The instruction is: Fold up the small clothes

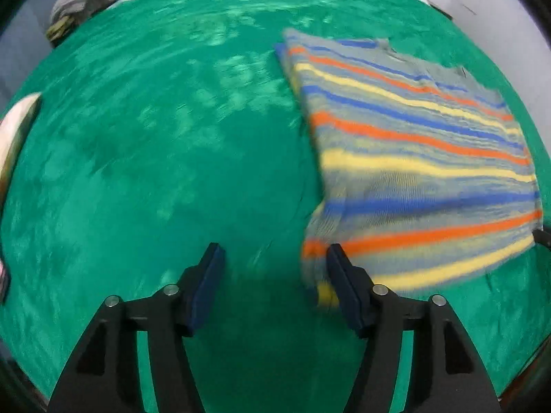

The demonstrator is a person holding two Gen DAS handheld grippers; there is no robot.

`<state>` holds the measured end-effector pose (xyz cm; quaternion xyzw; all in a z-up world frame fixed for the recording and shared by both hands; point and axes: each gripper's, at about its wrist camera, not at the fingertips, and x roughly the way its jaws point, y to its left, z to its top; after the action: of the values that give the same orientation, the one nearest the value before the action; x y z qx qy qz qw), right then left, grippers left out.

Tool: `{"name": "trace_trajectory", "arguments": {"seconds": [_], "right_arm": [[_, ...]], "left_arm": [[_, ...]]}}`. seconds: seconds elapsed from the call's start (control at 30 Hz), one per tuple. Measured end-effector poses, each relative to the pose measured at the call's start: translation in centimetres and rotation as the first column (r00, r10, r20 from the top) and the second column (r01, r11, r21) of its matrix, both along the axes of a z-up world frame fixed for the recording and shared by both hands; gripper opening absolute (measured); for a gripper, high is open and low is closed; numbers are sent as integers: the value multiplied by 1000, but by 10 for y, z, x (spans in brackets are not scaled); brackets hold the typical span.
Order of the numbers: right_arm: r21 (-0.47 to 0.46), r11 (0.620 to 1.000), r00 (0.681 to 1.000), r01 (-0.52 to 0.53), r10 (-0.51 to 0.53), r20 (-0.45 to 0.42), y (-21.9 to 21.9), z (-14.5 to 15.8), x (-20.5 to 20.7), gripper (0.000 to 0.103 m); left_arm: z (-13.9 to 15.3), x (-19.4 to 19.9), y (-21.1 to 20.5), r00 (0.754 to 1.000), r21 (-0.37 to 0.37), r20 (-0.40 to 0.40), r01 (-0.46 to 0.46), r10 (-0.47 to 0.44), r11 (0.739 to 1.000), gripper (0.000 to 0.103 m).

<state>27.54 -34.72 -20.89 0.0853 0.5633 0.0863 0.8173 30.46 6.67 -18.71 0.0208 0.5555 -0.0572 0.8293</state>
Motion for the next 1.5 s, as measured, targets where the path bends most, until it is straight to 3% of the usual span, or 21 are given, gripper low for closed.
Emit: {"name": "trace_trajectory", "arguments": {"seconds": [0.1,0.17,0.23,0.3,0.37,0.43,0.47,0.5,0.53,0.6,1.5], "right_arm": [[-3,998,997,61,-61,52,-7,21,-34,52],[20,995,987,101,-103,124,-13,34,-57,73],[-20,988,966,156,-149,211,-16,43,-79,78],[-127,958,930,257,-210,302,-22,43,-94,82],[-197,918,908,345,-273,319,-32,34,-92,91],[-191,909,902,370,-303,306,-36,22,-81,96],[-195,909,909,370,-310,277,-39,11,-76,103],[-221,906,922,361,-312,229,-39,-3,-72,103],[-252,901,926,352,-295,237,-34,-13,-70,103],[-292,889,919,354,-272,285,-24,-7,-73,103],[-268,895,918,355,-279,283,-27,-19,-62,103]], "left_arm": [[13,-30,8,999,-93,32,-4,7,996,80],[20,-50,6,996,-123,86,-4,15,992,89],[22,-66,2,985,-110,172,-12,31,994,96],[20,-70,7,973,-84,221,-47,64,995,97],[16,-62,7,967,-58,233,-95,106,994,97],[-8,-58,17,964,-32,208,-164,167,986,97],[-18,-60,20,964,-35,201,-168,172,985,100],[-23,-72,23,953,-57,263,-138,149,989,102],[-25,-77,24,945,-62,293,-131,143,989,102],[-26,-73,23,949,-45,284,-132,139,990,103],[-33,-66,13,940,-77,310,-123,141,989,103]]}}
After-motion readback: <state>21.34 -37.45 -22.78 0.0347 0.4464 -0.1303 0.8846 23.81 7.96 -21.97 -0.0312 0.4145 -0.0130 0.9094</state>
